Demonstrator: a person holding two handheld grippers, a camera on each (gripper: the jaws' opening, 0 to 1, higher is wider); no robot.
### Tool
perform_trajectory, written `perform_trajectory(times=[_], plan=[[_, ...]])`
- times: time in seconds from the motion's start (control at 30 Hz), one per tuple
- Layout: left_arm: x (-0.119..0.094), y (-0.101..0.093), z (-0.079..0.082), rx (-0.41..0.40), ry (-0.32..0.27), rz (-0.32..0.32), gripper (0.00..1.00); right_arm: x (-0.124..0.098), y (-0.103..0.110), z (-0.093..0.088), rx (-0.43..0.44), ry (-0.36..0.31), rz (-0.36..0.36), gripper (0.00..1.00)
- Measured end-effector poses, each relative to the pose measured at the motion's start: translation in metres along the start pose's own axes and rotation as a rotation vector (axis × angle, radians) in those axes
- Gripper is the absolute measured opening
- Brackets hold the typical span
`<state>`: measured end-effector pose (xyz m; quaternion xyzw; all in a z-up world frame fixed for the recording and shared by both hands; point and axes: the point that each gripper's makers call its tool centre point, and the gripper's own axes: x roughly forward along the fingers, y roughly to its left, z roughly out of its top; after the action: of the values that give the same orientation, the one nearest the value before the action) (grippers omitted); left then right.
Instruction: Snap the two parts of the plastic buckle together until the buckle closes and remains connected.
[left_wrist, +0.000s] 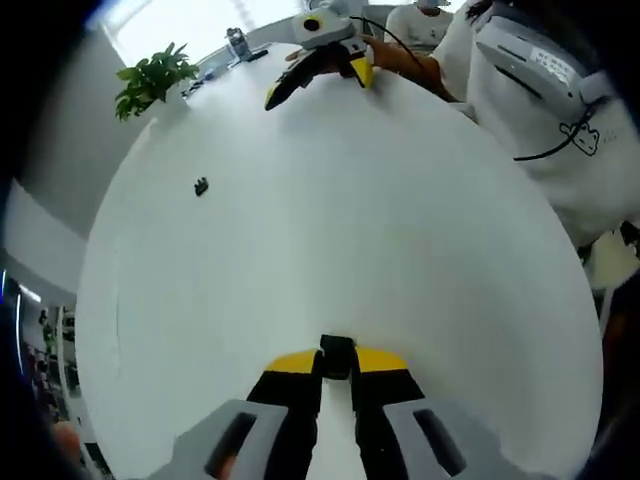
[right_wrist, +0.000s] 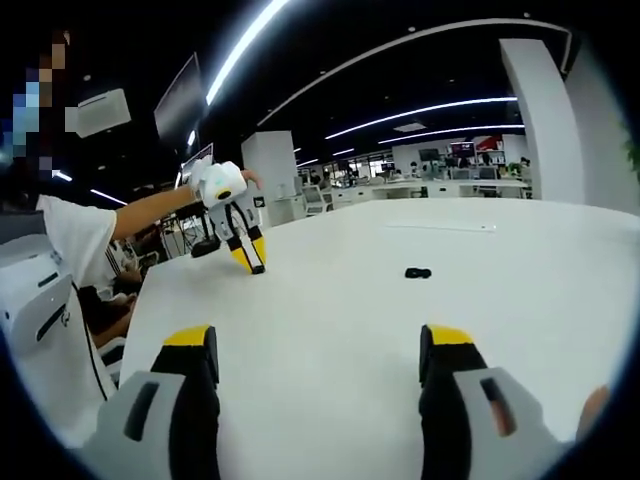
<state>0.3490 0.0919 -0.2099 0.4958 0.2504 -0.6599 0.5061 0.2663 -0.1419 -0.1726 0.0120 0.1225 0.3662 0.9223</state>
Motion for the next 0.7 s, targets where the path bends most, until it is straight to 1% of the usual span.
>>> perform_trajectory(times=[0.17,0.23,0.27,0.4,0.57,0.7], plan=[[0.001,0.001,0.0,-0.036,-0.017,0.002,0.08,-0.001,0.0,0.001,-0.003,0.001,-0.007,0.82],[0.0,0.0,0.003,-0.08,-0.047,-0.011,0.08,-0.002,0.001,0.001,-0.005,0.001,-0.006,0.82],[-0.001,0.003,0.005,-0.092,-0.056,0.007,0.07,-0.002,0.002,0.002,-0.005,0.001,-0.005,0.82],[-0.006,0.005,0.015,-0.127,-0.094,0.027,0.06,-0.003,0.002,0.002,-0.004,-0.001,-0.005,0.82],[-0.004,0.002,0.02,-0.145,-0.086,0.033,0.06,-0.004,0.004,0.001,-0.003,-0.004,-0.003,0.82],[0.0,-0.002,0.028,-0.219,-0.071,0.042,0.06,-0.006,0.005,0.001,-0.004,-0.005,-0.004,0.82]])
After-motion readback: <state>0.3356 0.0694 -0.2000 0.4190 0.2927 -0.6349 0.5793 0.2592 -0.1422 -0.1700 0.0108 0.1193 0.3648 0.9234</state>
